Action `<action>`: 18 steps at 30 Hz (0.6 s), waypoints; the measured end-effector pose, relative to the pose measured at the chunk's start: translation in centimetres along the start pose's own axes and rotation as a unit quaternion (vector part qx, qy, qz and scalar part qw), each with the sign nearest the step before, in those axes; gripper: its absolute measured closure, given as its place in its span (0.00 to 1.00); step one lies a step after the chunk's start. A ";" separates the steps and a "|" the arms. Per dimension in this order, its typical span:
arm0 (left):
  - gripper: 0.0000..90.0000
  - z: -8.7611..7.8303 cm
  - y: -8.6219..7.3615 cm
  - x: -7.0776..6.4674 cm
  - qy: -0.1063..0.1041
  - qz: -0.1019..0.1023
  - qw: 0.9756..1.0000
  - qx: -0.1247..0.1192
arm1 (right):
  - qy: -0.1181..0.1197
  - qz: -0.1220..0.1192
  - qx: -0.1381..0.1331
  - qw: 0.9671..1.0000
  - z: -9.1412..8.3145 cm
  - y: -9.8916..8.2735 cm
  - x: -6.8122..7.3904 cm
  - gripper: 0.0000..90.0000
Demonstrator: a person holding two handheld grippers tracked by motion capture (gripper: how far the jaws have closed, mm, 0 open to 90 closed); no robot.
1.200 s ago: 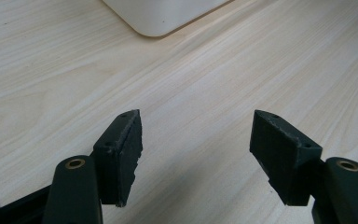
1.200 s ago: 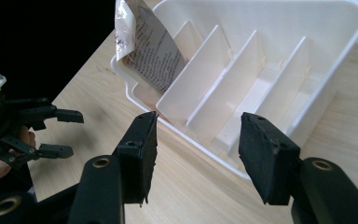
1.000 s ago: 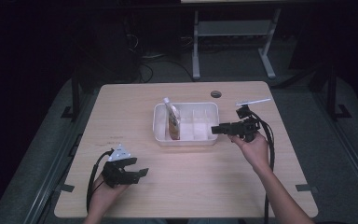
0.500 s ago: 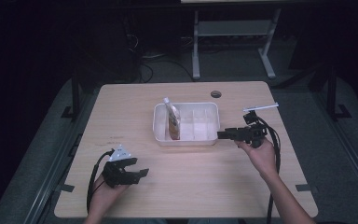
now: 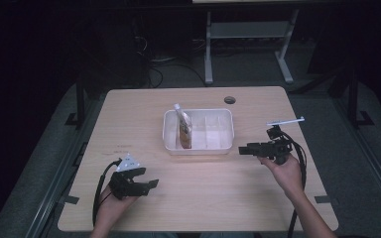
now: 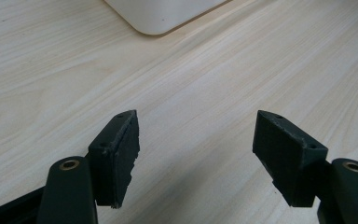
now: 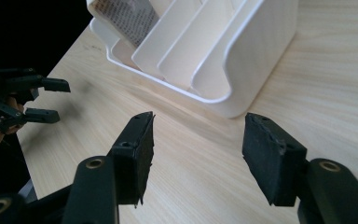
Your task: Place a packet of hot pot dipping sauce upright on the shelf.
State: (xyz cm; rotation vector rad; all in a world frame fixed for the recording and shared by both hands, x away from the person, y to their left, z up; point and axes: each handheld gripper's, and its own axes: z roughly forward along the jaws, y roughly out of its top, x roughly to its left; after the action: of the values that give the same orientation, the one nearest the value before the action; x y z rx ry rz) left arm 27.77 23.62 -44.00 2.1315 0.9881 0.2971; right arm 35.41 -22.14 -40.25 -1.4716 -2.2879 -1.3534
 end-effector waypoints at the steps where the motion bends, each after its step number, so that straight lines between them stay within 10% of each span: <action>1: 0.34 0.0 0.0 0.0 0.000 0.000 1.000 0.000 | -0.001 0.000 -0.001 1.000 -0.1 -0.2 -0.1 0.46; 18: 0.32 0.2 0.0 -0.1 0.002 0.003 1.000 0.001 | 0.000 0.009 0.000 1.000 -0.9 -2.3 -1.0 0.46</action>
State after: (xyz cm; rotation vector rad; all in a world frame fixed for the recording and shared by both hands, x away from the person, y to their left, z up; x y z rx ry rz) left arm 27.80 23.49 -44.10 2.1376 0.9853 0.3030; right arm 33.84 -23.79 -41.61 -1.4884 -2.2674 -1.3492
